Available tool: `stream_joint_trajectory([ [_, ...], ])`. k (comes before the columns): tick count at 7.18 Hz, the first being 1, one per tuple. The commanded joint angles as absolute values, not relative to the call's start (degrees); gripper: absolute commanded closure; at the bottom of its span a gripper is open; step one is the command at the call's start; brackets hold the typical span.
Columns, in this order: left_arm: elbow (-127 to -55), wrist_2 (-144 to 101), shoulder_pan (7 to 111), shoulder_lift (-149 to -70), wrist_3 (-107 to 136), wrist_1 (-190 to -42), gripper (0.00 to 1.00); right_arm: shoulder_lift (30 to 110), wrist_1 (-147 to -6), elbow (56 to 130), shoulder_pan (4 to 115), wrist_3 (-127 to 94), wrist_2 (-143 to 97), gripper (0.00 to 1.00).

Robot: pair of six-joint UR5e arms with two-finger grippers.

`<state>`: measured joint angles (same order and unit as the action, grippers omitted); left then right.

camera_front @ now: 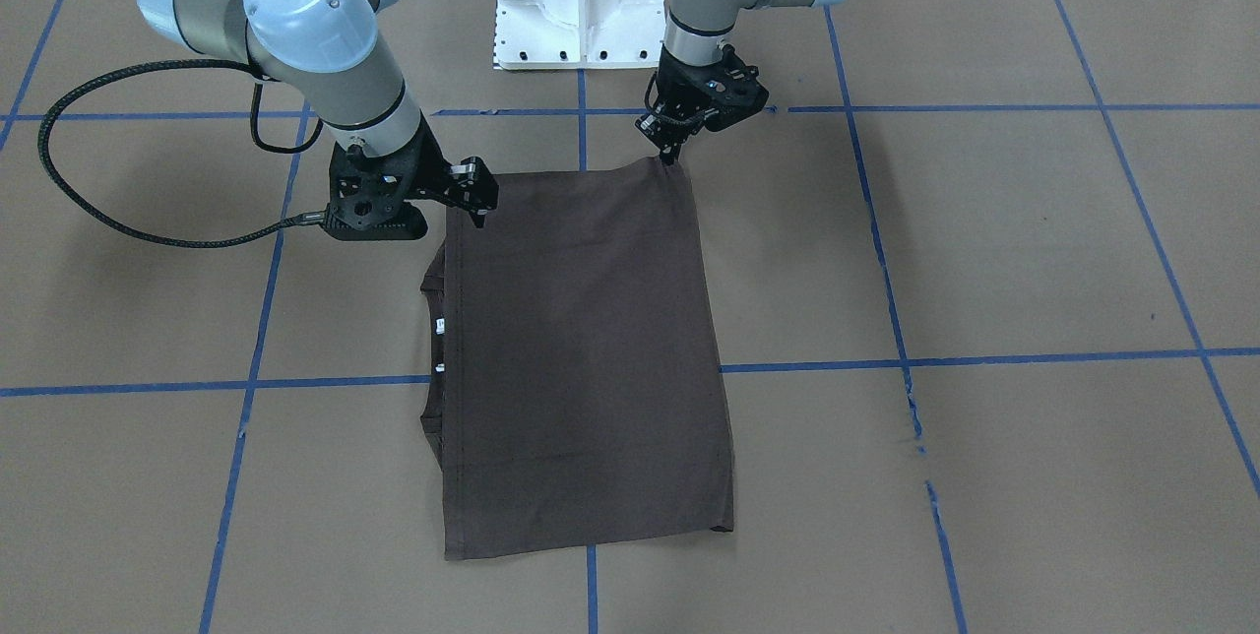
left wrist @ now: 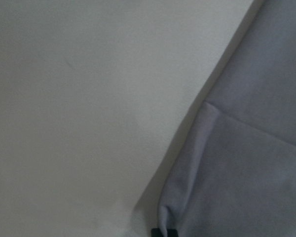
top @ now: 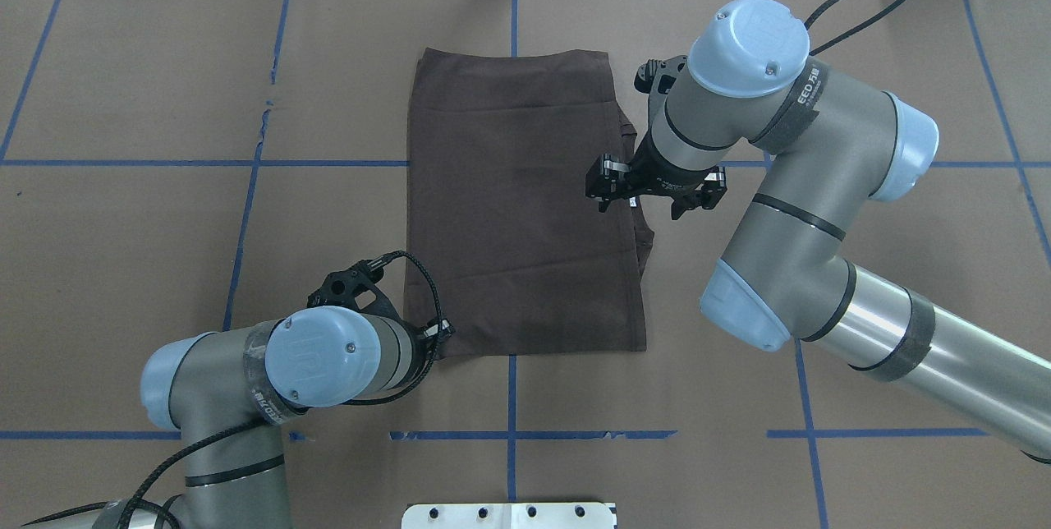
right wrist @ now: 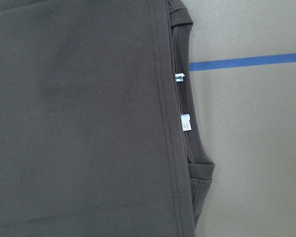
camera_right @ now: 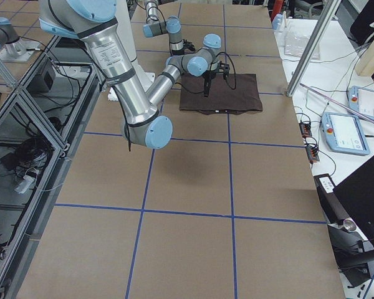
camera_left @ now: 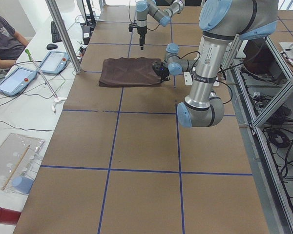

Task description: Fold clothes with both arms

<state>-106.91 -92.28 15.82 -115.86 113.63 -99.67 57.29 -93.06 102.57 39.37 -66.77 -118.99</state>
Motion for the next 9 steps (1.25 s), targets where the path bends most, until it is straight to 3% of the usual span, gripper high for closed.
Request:
stream_joint_trajectory([
  [1,-107.8,-92.4,15.8,-115.8,113.2,-99.7,1.00,60.4,-91.7,104.7,38.3,-71.2,-118.8,0.00],
  [5,-107.8,-92.6,15.9,-115.7,112.9,-99.8,1.00,64.5,-80.5,105.8,26.3,-100.8,-106.5,0.00],
  [9,-107.8,-93.0,15.8,-115.8,112.9,-99.8,1.00,67.2,-81.2,104.2,21.2,-105.6,-100.7,0.00],
])
